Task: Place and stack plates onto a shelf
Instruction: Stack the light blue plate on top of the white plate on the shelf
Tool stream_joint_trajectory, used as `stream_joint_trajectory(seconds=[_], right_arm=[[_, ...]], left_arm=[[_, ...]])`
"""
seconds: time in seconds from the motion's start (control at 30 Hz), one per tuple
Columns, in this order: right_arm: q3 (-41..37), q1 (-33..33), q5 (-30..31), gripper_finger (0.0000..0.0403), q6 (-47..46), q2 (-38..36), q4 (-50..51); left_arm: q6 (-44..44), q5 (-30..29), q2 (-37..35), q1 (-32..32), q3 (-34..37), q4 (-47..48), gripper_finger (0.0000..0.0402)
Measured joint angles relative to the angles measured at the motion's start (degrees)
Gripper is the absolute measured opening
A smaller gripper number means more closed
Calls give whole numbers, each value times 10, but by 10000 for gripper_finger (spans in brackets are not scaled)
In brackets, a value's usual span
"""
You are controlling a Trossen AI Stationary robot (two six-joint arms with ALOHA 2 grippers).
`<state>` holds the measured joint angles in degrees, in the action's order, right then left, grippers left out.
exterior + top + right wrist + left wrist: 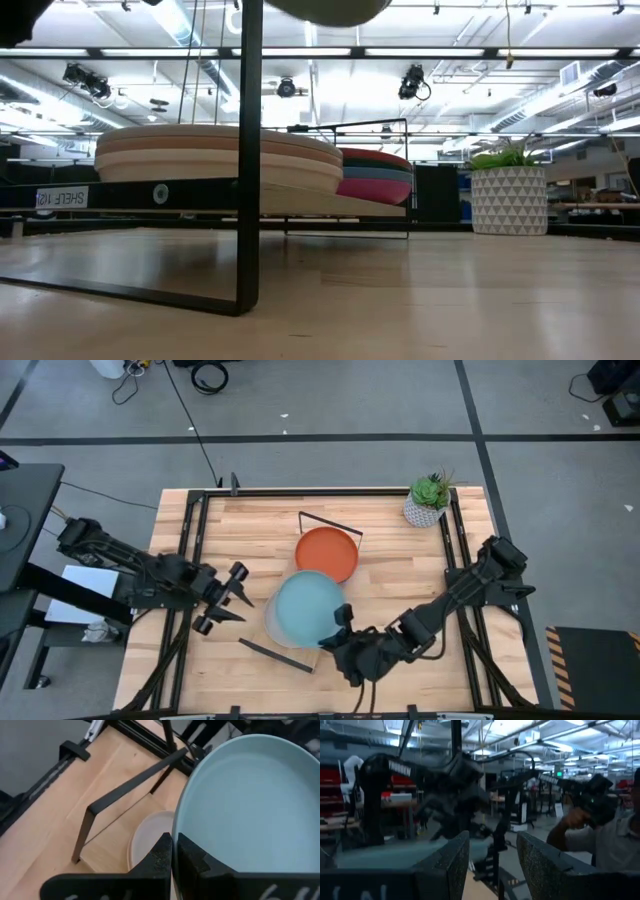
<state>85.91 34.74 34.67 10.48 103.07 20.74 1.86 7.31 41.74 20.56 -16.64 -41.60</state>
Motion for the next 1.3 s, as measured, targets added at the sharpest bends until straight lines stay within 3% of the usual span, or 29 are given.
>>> stream_joint_trajectory(seconds=[0.33, 0.6, 0.7, 0.87, 1.1, 1.3], right_arm=[[-21, -47, -111, 16, 44, 0, -81], [-111, -81, -197, 16, 66, 0, -188], [-145, -93, -206, 16, 57, 0, -232], [-201, -109, -273, 16, 32, 0, -319], [-231, -113, -284, 19, 1, 0, -337], [-234, -113, -284, 48, -2, 0, -337]], left_arm=[[-16, 0, -51, 0, 0, 17, 172], [-17, -26, -51, 0, 0, 53, 172], [-17, -39, -51, 0, 0, 64, 172], [-17, -51, -50, -1, 0, 81, 172], [-17, -52, -50, -1, 0, 90, 172], [-17, -52, -50, -1, 0, 93, 172]])
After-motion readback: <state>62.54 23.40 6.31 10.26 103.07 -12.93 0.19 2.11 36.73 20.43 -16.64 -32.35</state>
